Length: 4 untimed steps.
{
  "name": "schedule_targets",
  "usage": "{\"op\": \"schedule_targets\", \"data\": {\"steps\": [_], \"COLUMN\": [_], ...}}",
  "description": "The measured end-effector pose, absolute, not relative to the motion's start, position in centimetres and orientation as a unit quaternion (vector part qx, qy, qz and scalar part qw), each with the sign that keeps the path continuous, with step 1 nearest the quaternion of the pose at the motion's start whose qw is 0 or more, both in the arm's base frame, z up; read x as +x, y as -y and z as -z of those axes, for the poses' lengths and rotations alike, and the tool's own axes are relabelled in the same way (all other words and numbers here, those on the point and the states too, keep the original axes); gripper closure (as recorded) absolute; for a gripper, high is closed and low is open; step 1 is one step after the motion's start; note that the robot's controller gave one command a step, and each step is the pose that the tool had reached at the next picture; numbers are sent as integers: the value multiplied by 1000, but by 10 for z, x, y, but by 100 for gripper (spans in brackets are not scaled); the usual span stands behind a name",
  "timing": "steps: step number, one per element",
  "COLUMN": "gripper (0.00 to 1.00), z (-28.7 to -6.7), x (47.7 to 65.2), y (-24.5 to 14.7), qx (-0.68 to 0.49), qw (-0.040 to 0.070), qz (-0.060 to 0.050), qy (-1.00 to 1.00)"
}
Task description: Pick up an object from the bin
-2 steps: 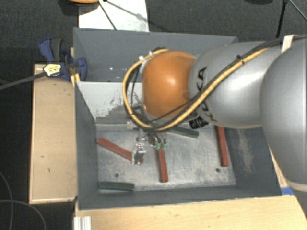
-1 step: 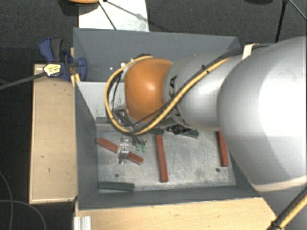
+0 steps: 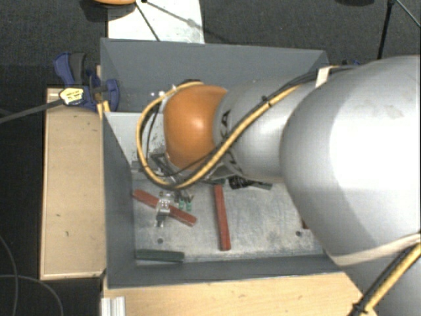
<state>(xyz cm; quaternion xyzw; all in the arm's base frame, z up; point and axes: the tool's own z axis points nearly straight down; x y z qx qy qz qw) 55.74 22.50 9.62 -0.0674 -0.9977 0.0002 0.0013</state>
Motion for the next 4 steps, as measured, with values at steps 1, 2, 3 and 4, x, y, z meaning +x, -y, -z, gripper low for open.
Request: {"op": "schedule_targets", "data": {"steps": [1,2,3,4], "gripper": [0,0,100,100], "z": [-120,-68,-71,-71], "x": [564,548,550,549], "y": [-252,-247,-239,-239], "qx": [-109,-171,-210,-210], "qw": [-2,1,-1,-1], "qz": [2,0,1,1], "qy": [994,985,978,978]}}
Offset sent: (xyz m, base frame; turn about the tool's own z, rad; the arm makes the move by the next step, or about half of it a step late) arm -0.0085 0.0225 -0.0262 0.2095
